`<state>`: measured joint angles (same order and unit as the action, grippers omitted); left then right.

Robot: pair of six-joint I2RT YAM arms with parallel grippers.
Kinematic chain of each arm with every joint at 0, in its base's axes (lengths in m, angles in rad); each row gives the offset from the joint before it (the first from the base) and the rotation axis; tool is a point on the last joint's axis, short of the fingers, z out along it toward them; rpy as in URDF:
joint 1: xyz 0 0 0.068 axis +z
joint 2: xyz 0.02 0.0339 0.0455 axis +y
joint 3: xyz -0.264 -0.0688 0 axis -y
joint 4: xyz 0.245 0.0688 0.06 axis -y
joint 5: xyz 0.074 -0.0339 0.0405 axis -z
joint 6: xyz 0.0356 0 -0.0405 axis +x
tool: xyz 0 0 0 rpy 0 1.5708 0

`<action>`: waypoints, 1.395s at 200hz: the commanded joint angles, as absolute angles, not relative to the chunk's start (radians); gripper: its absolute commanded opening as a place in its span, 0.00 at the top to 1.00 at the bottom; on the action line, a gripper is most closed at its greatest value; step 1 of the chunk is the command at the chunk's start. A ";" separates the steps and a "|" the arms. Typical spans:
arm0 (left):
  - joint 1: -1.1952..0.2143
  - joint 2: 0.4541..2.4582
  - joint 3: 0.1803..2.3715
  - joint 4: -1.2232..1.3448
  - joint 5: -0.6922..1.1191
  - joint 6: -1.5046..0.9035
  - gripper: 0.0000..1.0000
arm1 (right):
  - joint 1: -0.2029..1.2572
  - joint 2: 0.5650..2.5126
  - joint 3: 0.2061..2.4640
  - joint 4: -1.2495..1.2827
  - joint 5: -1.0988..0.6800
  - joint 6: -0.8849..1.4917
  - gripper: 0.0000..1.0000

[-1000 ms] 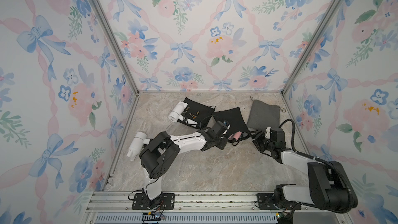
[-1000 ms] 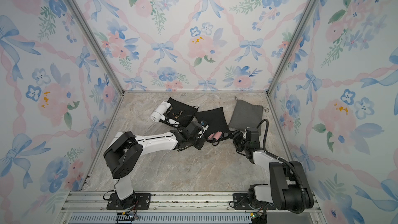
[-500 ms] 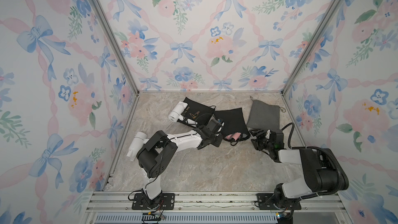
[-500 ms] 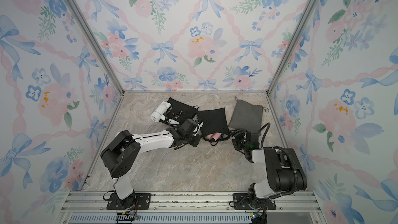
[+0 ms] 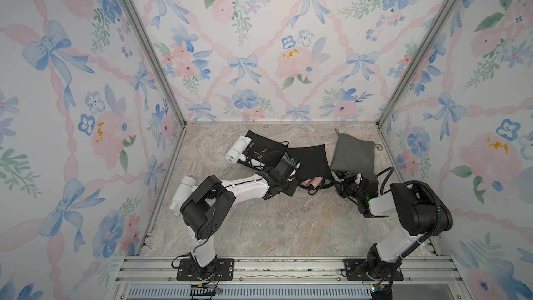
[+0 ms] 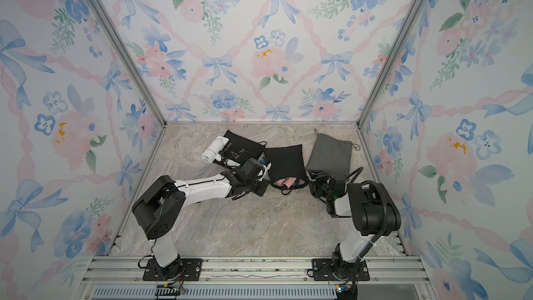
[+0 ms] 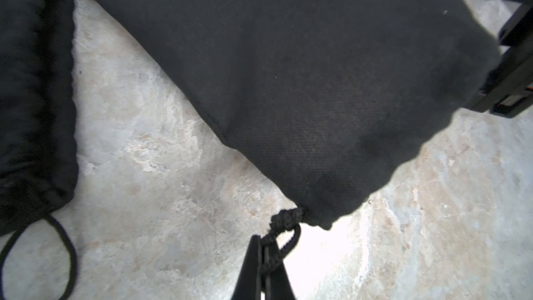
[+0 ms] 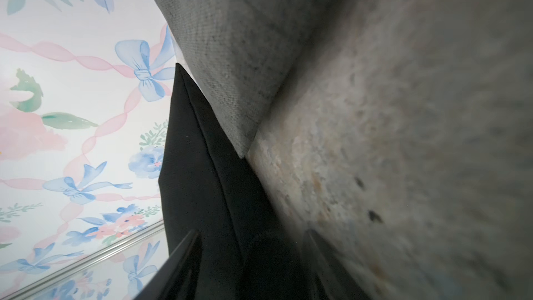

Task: Pack away hair dryers
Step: Pull the drawstrings on both sides of the drawstring bag.

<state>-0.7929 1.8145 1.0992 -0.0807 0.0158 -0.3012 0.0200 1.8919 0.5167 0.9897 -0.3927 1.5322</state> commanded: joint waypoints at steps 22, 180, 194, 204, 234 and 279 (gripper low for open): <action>-0.786 1.790 1.095 -0.071 0.026 -0.321 1.00 | 0.035 2.010 0.488 1.159 -0.400 1.652 0.60; -0.694 1.678 1.385 -0.159 0.041 -0.265 1.00 | 0.056 1.533 0.841 0.430 -0.360 1.416 1.00; -0.678 1.686 1.422 -0.169 0.046 -0.255 1.00 | 0.051 1.516 0.922 0.328 -0.345 1.368 1.00; -0.667 1.691 1.437 -0.170 0.054 -0.256 1.00 | 0.047 1.516 0.970 0.279 -0.343 1.344 1.00; -0.640 1.698 1.449 -0.170 0.074 -0.259 1.00 | 0.046 1.525 1.050 0.190 -0.335 1.290 1.00; -0.611 1.721 1.511 -0.181 0.094 -0.250 1.00 | 0.039 1.571 1.193 0.083 -0.330 1.198 1.00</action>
